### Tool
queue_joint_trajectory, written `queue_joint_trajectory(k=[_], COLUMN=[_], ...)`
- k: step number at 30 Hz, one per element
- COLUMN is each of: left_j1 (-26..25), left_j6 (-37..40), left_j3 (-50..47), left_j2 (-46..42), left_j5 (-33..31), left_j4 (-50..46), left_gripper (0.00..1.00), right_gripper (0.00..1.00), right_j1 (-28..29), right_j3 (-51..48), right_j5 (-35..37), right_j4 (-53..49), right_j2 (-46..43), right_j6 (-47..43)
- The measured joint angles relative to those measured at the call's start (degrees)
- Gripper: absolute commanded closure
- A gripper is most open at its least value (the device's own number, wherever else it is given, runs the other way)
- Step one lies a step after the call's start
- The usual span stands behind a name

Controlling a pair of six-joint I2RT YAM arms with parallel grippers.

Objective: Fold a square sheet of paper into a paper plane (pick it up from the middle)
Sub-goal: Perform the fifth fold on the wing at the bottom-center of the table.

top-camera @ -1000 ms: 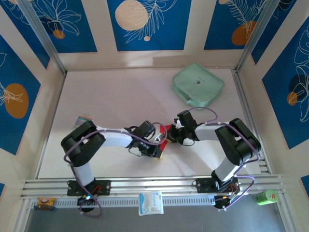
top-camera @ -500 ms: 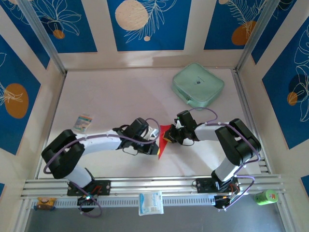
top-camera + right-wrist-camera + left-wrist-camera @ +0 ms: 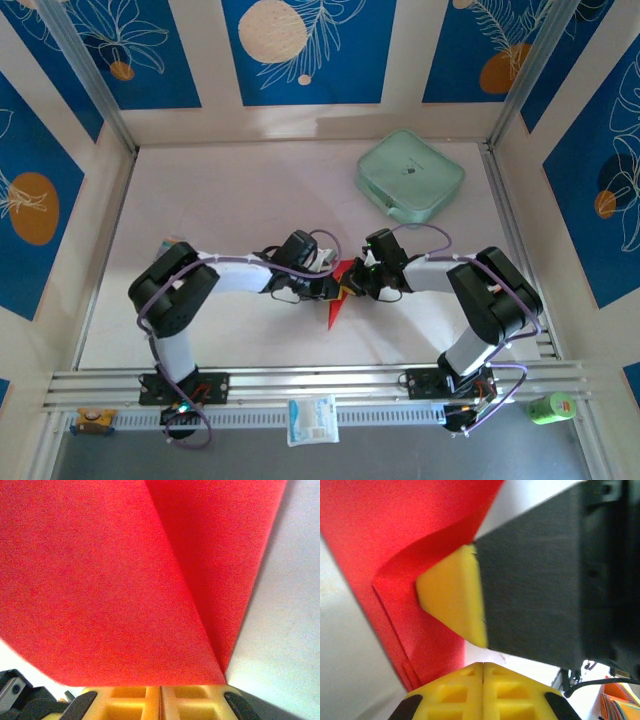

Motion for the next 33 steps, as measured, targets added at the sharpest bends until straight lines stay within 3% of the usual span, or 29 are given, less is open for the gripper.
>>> queue_joint_trajectory(k=[9, 14, 20, 25, 33], left_j1=[0.00, 0.00, 0.00, 0.00, 0.00], left_j6=[3.28, 7.45, 9.49, 9.77, 9.42], left_j3=[-0.31, -2.56, -4.98, -4.98, -4.98], left_j2=[2.54, 1.09, -0.68, -0.72, -0.76], left_j5=[-0.15, 0.66, 1.79, 1.92, 1.92], left_j4=[-1.55, -1.11, -1.20, -1.29, -1.40], left_gripper=[1.00, 1.00, 1.00, 1.00, 1.00], right_gripper=[0.87, 0.85, 0.88, 0.90, 0.92], right_j1=[-0.33, -2.12, -3.23, 0.98, 6.21], right_j3=[-0.31, -0.61, -3.98, -5.49, -2.36], right_j5=[1.22, 3.93, 3.39, 2.32, 2.34], right_j4=[-3.82, -9.29, -8.52, -6.82, -5.73], right_j2=[-3.02, -12.50, -21.33, -19.45, -9.42], right_j6=[-0.07, -2.93, -7.37, -9.42, -12.09])
